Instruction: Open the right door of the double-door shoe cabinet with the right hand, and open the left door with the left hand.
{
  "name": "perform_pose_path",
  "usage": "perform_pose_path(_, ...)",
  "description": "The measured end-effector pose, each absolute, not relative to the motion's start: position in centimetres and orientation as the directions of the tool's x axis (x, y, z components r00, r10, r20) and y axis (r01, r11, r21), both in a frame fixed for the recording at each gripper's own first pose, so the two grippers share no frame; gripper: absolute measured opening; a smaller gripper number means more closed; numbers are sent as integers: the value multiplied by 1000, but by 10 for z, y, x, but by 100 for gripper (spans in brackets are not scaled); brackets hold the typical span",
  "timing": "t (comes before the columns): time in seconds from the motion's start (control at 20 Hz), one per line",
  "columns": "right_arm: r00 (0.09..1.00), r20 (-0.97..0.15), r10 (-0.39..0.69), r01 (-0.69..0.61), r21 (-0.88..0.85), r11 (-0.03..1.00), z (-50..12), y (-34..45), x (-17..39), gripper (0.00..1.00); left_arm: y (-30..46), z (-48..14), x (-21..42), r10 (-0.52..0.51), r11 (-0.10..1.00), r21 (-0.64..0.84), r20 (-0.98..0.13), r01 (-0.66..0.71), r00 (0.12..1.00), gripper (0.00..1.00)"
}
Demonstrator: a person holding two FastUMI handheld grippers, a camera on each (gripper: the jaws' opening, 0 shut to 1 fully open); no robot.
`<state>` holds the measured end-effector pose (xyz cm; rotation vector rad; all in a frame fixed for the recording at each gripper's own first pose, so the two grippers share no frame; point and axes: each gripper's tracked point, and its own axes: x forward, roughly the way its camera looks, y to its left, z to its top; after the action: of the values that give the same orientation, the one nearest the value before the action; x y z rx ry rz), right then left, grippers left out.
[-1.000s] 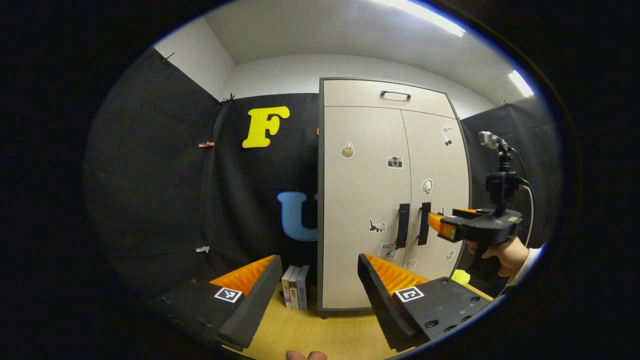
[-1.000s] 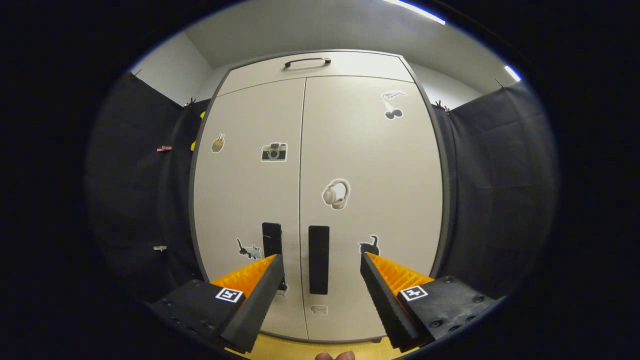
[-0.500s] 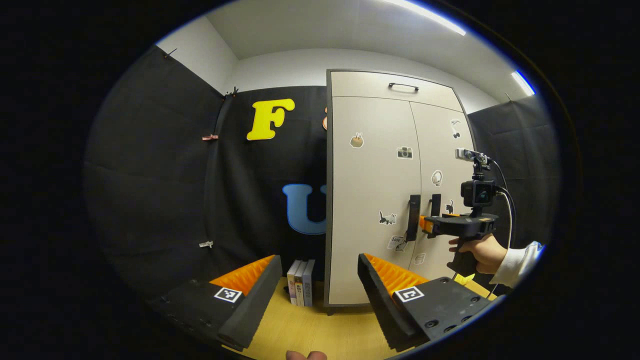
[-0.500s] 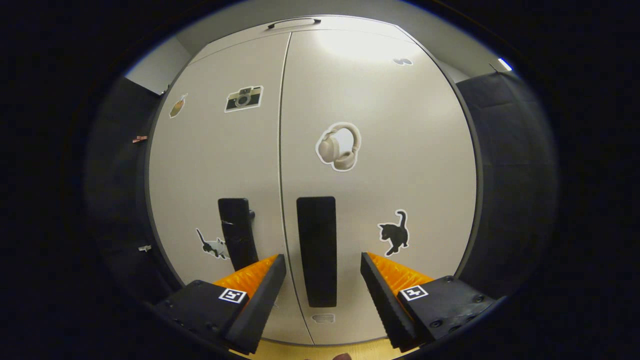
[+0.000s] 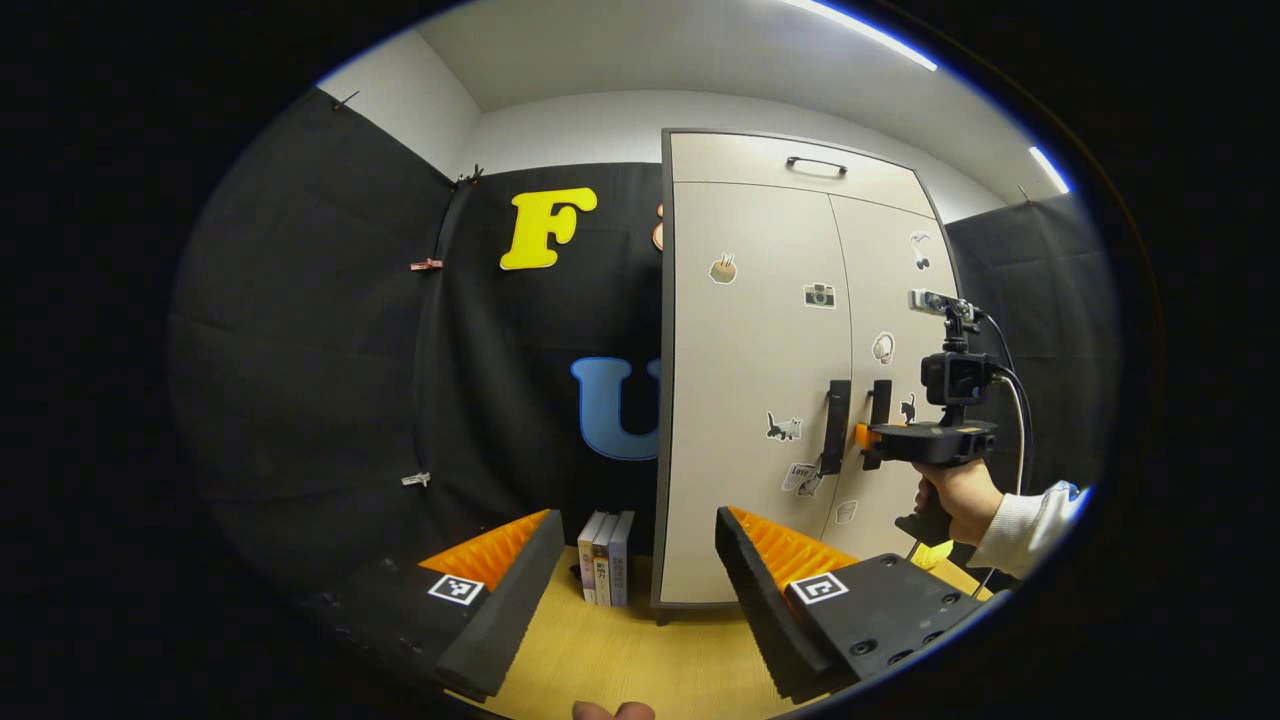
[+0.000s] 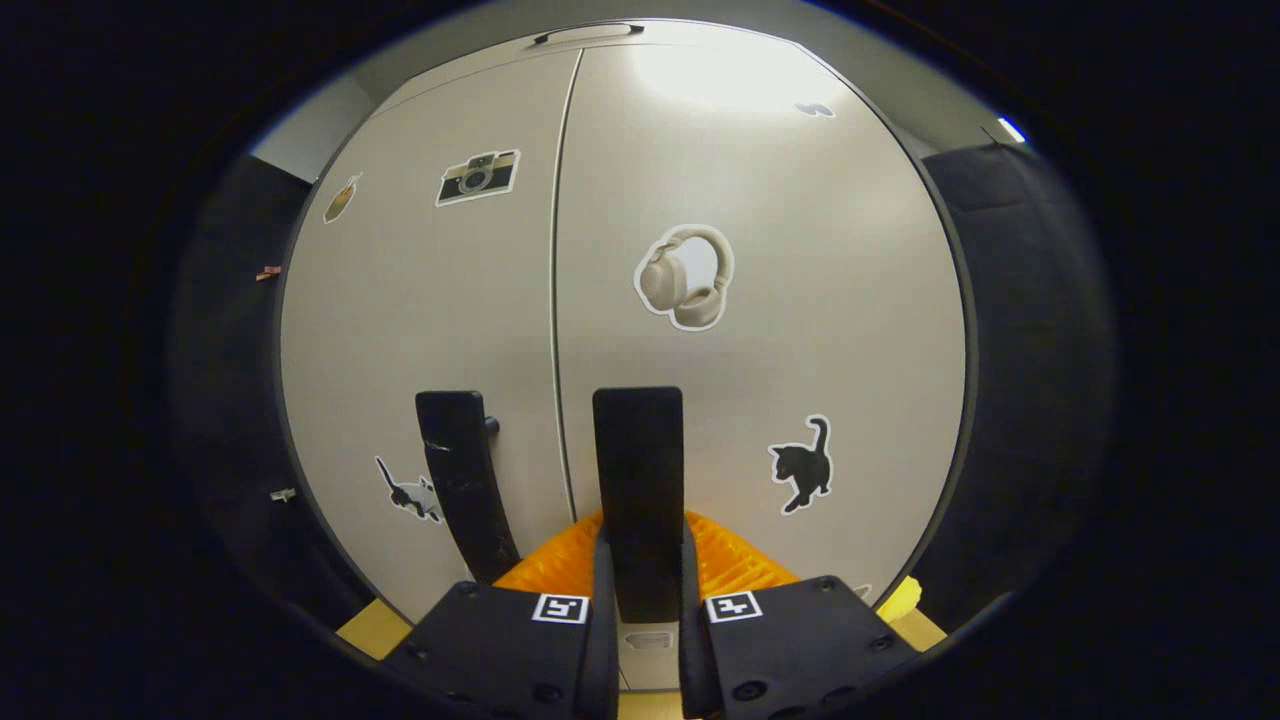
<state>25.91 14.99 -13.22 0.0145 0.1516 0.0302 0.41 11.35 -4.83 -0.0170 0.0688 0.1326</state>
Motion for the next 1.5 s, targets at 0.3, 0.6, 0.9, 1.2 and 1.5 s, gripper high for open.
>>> perform_pose_path(0.3,983,-181,36,-19,92,996,-133,149,260,22,114,-43,-16,151,988,-17,-65,-153,986,95)
perform_pose_path(0.6,985,-170,26,-11,91,996,-126,145,246,14,119,-41,-41,180,983,-16,-67,-182,981,95)
perform_pose_path(0.9,986,-147,74,-60,101,993,-120,139,226,10,119,-36,-63,204,979,-4,-65,-204,977,95)
perform_pose_path(1.2,986,-133,104,-89,111,990,-116,125,199,10,108,-34,-72,194,981,1,-66,-195,979,95)
perform_pose_path(1.5,987,-127,98,-79,145,986,-113,111,178,9,106,-40,-76,196,981,0,-83,-196,977,95)
